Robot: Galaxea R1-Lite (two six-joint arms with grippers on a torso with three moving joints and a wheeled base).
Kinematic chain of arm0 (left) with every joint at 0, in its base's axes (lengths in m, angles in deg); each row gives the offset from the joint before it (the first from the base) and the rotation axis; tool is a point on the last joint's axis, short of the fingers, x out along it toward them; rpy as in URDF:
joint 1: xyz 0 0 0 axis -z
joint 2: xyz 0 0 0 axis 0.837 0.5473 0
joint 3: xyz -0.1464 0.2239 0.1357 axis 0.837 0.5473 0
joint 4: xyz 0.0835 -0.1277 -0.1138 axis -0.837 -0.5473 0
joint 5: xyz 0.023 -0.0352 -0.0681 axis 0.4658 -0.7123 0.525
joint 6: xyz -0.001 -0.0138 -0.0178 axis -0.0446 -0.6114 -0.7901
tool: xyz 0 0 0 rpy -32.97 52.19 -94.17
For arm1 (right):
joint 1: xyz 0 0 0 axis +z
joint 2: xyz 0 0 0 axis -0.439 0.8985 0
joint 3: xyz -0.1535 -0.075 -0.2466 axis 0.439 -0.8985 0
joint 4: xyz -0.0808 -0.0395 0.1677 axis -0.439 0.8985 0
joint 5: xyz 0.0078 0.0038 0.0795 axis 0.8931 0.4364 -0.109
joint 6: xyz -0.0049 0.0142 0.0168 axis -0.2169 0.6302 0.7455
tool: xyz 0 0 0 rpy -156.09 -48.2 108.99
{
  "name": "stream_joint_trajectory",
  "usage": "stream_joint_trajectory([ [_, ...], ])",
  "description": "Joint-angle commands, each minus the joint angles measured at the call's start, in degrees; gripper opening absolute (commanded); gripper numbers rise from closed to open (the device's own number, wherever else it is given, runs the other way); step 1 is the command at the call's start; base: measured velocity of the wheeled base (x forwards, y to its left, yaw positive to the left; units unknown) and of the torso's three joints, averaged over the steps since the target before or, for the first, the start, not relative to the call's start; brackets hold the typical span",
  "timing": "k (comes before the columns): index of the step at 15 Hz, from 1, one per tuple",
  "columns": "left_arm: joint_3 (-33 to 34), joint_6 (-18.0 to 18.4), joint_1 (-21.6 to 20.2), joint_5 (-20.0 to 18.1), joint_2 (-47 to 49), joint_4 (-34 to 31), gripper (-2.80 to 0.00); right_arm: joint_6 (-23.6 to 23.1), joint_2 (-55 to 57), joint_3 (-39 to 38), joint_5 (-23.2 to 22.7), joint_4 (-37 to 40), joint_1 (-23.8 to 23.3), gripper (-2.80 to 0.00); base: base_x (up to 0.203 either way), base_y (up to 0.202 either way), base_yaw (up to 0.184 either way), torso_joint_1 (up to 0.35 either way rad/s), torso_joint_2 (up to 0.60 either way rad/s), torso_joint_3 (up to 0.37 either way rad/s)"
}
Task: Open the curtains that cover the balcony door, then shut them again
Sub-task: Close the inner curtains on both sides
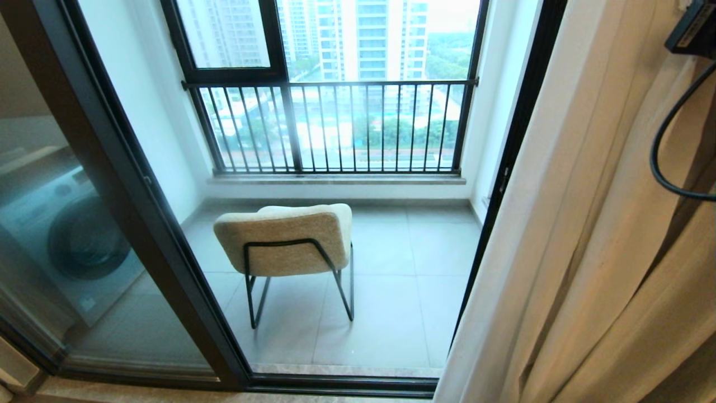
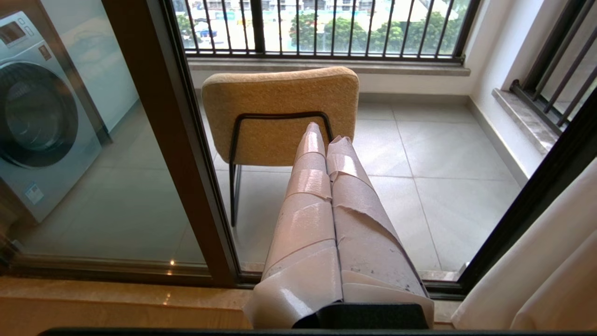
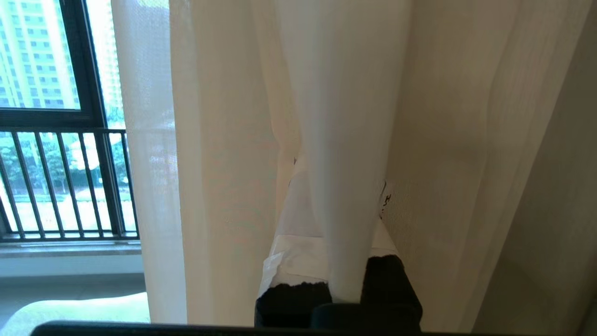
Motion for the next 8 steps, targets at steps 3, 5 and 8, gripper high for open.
stream_joint_trajectory([
  [3,0.0,0.0,0.0,0.0,0.0,0.0,-2.80,0.0,-1.7,-0.9,0.0,-0.9,-0.1,-2.80,0.000,0.000,0.000,0.000,0.00,0.000],
  [5,0.0,0.0,0.0,0.0,0.0,0.0,-2.80,0.1,-2.6,-1.6,0.0,-1.0,-0.2,-2.80,0.000,0.000,0.000,0.000,0.00,0.000],
  [8,0.0,0.0,0.0,0.0,0.0,0.0,-2.80,-0.1,-3.8,-1.8,0.0,-0.7,-0.1,-2.80,0.000,0.000,0.000,0.000,0.00,0.000],
])
